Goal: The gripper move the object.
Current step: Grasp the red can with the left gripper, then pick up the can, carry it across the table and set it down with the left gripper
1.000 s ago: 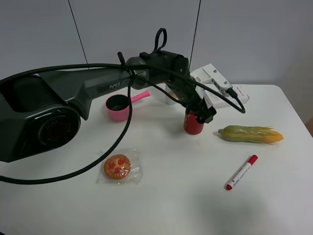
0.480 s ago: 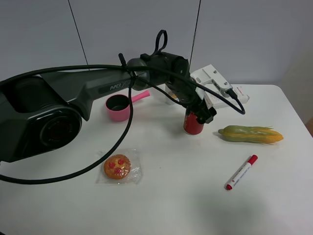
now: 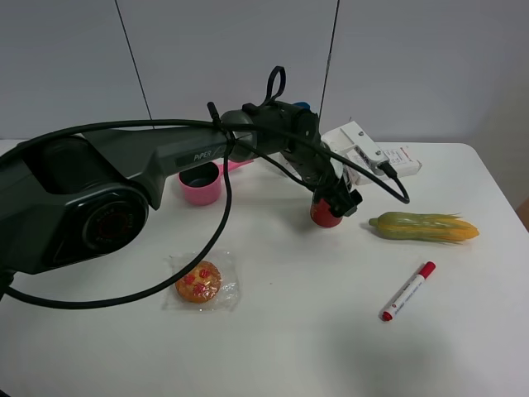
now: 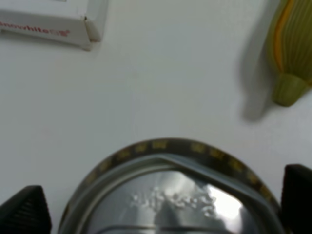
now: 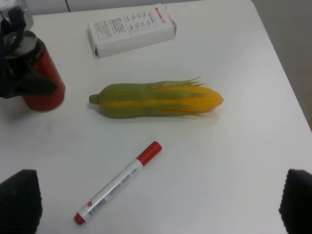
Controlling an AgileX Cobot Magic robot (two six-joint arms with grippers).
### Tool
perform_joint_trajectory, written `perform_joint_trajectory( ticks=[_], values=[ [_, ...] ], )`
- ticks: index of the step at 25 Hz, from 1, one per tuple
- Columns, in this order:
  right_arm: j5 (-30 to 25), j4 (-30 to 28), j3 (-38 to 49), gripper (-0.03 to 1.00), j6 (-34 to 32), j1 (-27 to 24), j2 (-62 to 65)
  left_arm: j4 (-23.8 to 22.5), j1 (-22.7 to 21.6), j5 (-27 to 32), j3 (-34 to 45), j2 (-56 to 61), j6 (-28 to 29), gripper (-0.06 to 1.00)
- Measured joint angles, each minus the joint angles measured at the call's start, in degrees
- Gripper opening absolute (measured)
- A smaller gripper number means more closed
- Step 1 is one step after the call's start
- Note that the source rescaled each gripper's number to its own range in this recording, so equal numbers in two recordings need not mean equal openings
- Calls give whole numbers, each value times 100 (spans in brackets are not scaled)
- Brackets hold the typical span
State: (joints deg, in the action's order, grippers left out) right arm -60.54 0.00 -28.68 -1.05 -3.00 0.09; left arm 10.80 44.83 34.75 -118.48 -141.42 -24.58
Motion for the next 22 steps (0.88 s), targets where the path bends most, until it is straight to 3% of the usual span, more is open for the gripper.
perform_joint_trajectory(
  ticks=[1, 2, 3, 11, 22],
  values=[
    [0, 0, 0, 100, 0, 0, 0, 0, 0, 0, 0, 0, 0, 42],
    [0, 0, 0, 100, 0, 0, 0, 11, 0, 5, 0, 0, 0, 13],
    [0, 0, 0, 100, 0, 0, 0, 13, 0, 5, 0, 0, 0, 0],
    [0, 0, 0, 100, 0, 0, 0, 24, 0, 166, 0, 49, 0, 3],
    [0, 0, 0, 100, 0, 0, 0, -2, 112, 1216, 11, 892, 19, 3]
  ],
)
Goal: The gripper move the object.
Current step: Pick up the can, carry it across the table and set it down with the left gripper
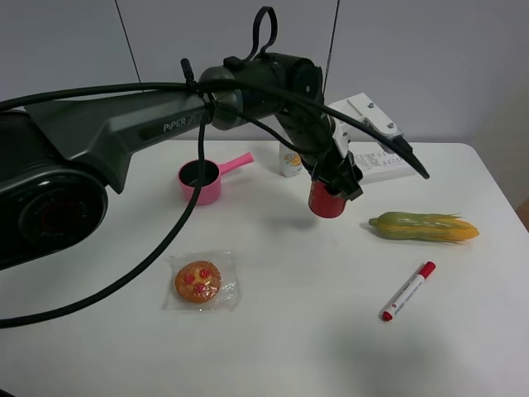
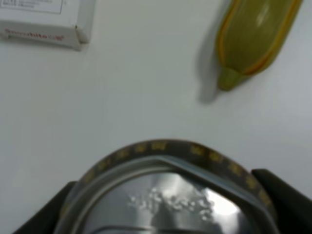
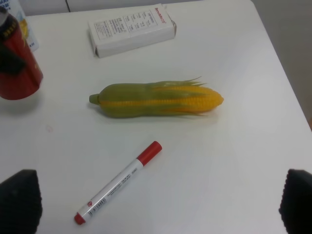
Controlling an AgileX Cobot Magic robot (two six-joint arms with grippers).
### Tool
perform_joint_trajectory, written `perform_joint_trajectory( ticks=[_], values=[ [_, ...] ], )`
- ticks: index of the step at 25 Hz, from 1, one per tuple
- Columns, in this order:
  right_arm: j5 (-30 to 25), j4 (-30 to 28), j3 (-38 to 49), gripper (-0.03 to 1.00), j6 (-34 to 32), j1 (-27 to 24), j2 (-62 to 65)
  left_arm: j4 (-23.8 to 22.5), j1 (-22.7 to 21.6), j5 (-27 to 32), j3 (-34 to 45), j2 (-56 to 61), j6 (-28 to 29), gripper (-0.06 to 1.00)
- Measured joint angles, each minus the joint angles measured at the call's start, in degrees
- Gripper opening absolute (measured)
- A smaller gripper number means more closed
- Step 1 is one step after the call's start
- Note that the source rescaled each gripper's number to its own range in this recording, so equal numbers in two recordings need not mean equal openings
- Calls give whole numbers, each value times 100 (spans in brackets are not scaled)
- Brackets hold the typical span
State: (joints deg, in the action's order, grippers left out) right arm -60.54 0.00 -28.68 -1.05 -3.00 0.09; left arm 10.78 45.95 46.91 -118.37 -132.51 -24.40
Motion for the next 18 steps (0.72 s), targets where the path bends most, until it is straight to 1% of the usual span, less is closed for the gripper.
perform_joint_trajectory(
  ticks=[6, 8, 18],
  values=[
    [0, 0, 0, 100, 0, 0, 0, -6, 99, 841, 0, 282, 5, 3],
    [0, 0, 0, 100, 0, 0, 0, -16, 180, 1032, 0, 344, 5, 3],
    [0, 0, 0, 100, 0, 0, 0, -17, 739, 1168, 0, 785, 8, 3]
  ],
)
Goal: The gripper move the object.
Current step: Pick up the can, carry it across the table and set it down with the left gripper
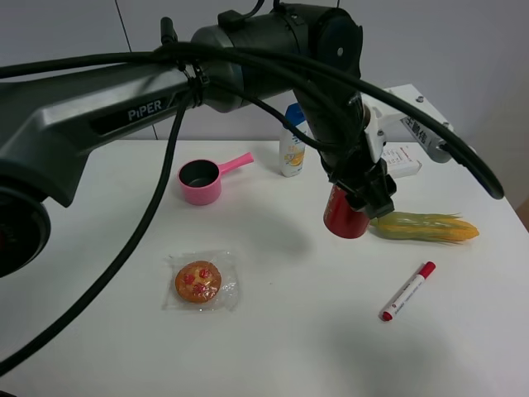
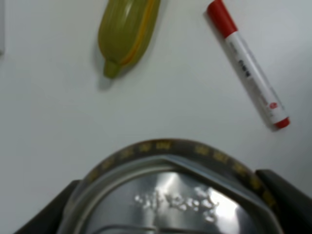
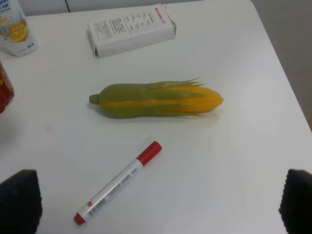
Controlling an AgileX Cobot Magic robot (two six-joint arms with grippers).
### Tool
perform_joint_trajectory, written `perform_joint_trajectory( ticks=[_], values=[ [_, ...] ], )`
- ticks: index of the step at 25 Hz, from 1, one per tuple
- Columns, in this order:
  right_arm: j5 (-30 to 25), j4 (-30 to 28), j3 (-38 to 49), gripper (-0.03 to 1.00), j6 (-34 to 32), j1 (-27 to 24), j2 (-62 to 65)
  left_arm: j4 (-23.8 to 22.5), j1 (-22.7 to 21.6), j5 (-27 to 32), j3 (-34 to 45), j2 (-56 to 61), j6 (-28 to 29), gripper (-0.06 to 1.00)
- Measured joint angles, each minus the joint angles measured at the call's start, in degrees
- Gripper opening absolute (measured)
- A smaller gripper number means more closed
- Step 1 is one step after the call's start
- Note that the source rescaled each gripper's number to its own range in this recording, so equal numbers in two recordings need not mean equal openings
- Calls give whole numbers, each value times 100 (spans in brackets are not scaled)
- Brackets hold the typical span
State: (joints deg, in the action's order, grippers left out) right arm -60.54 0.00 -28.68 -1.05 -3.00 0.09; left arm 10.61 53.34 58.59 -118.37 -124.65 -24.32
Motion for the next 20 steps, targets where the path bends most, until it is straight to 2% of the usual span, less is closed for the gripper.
perform_joint_trajectory(
  ticks=[3, 8, 10, 15, 20],
  values=[
    [0, 0, 0, 100, 0, 0, 0, -131, 70, 220, 0, 145, 0, 3],
    [0, 0, 0, 100, 0, 0, 0, -1027, 37, 935, 0, 454, 55, 3],
    [0, 0, 0, 100, 0, 0, 0, -1153, -59, 1020, 0, 570, 150, 3],
    [0, 0, 0, 100, 0, 0, 0, -1222, -364, 922, 296, 981, 654, 3],
    [0, 0, 0, 100, 0, 0, 0, -1187, -731, 189, 1699, 1632, 1029, 3]
  ],
)
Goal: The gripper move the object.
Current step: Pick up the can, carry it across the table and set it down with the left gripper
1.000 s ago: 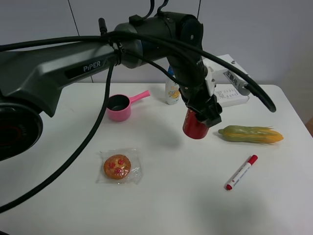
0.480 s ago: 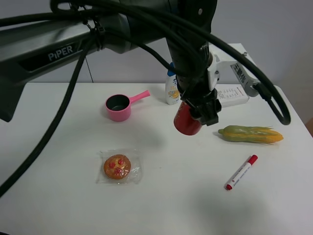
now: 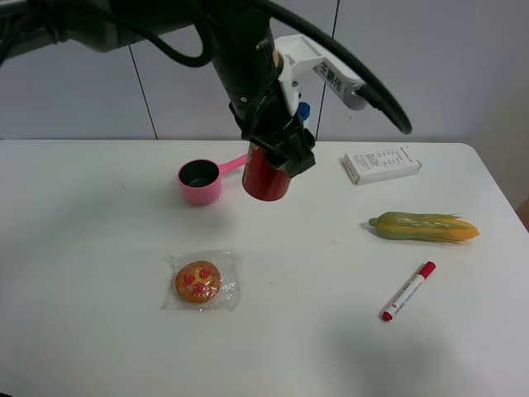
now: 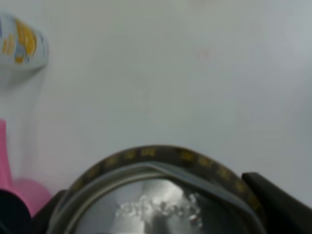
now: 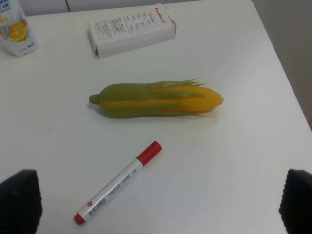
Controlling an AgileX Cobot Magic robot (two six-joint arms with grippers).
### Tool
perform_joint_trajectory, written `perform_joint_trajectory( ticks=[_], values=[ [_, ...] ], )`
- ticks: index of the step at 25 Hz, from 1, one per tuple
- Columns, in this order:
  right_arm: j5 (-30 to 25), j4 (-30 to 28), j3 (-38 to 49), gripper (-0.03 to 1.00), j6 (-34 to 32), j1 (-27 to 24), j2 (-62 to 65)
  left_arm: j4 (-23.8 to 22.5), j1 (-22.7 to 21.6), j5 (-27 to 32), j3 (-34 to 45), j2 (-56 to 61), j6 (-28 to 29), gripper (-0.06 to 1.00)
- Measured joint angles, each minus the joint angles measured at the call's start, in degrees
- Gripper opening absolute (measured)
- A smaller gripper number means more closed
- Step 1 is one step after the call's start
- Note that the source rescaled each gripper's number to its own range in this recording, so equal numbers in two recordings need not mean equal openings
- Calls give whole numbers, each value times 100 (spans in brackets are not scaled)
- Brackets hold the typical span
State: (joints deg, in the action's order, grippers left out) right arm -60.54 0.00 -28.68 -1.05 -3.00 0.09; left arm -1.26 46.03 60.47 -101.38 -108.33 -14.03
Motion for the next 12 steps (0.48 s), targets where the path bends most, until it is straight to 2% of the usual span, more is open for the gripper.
perform_joint_trajectory(
  ticks=[7, 12],
  values=[
    [0, 0, 0, 100, 0, 0, 0, 32, -883, -1972, 2776, 1512, 433, 3],
    [0, 0, 0, 100, 0, 0, 0, 32, -1789, -3549, 4496, 2231, 619, 3]
  ],
)
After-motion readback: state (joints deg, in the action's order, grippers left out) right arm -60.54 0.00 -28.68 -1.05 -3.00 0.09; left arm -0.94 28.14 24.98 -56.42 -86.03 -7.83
